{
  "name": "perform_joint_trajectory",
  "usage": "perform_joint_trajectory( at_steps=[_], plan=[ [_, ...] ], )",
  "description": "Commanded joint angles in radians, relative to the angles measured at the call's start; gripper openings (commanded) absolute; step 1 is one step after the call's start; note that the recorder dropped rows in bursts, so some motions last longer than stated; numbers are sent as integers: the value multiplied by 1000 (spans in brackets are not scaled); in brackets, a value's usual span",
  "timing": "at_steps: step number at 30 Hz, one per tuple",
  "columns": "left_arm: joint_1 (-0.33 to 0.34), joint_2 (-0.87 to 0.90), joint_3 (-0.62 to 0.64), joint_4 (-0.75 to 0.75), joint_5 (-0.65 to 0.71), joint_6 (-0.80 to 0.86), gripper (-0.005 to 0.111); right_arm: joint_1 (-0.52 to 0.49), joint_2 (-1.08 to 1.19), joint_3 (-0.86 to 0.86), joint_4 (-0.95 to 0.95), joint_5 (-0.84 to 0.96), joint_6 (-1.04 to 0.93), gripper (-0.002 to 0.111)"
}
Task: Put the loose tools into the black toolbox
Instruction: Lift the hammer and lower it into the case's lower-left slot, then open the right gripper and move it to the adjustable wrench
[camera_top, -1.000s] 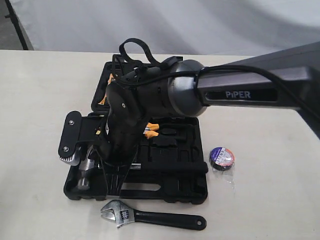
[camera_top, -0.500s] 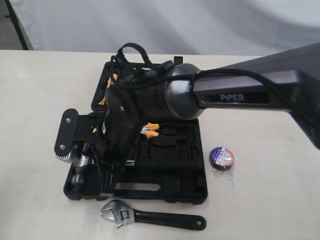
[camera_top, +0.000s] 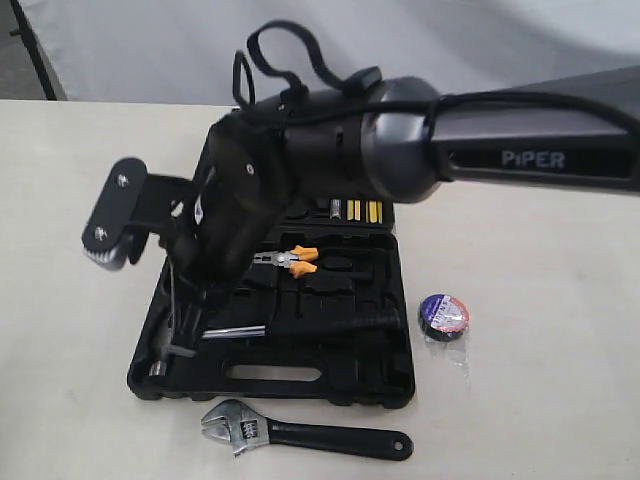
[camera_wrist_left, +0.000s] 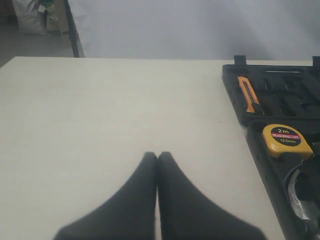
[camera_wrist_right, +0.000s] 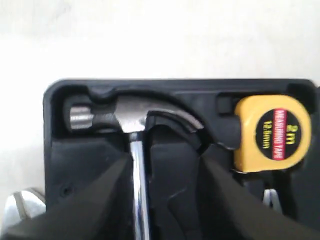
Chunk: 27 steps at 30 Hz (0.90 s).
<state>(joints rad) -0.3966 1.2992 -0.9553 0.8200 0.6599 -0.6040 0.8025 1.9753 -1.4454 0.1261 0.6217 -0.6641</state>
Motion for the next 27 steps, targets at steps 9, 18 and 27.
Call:
perform_joint_trajectory(
  at_steps=[9,18,27],
  plan=[
    [3,-8,9,-14,-17,-10,1,1,191,-289,-50,415,474,0],
    [3,-8,9,-14,-17,-10,1,1,295,-369,-81,493,552,0],
    [3,-8,9,-14,-17,-10,1,1,293,-371,-48,501,575,0]
  ],
)
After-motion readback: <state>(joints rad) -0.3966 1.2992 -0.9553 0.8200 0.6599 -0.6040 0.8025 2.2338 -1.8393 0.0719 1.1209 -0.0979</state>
